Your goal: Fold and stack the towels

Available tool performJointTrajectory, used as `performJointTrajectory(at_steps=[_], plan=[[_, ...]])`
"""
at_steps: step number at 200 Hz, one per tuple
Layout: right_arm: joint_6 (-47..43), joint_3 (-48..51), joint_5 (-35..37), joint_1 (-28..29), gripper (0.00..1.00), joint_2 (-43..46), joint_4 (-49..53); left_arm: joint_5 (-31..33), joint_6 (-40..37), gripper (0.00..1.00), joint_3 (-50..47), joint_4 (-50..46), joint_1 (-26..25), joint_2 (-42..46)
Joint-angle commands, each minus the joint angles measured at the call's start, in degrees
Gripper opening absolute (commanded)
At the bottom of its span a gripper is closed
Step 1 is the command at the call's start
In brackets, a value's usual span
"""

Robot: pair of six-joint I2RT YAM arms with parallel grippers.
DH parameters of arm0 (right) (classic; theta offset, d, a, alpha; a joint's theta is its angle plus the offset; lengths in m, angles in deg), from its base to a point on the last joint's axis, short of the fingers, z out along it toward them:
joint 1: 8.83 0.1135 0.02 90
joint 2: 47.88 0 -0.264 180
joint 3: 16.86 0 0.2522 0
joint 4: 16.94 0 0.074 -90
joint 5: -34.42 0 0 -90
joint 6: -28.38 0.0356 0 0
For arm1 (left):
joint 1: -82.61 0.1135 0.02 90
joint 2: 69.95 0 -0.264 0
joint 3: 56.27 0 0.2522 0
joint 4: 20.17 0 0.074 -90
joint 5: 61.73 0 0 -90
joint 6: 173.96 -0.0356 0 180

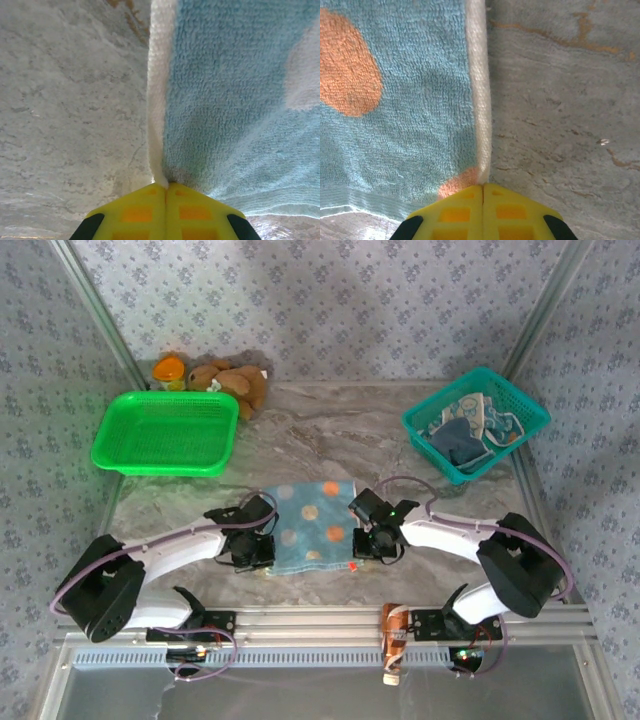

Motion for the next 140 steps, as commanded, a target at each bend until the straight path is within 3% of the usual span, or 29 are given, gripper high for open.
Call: performJointTrajectory(at_steps=[1, 70, 140], plan=[[-0.9, 0.1, 0.1, 0.5, 0.0, -1.2, 0.2, 0.3, -0.1, 0.0, 0.3, 0.5, -0.4, -1.3], [-2.6, -3.9, 2.6, 0.0, 0.0, 4.7, 8.4, 6.3, -2.2, 0.0, 10.5, -13.0, -0.3, 3.3], [-3.7, -8.2, 5.2, -1.2, 0.0, 11.3, 14.6, 9.2, -1.5, 0.0, 18.2, -20.8, -0.2, 8.6]])
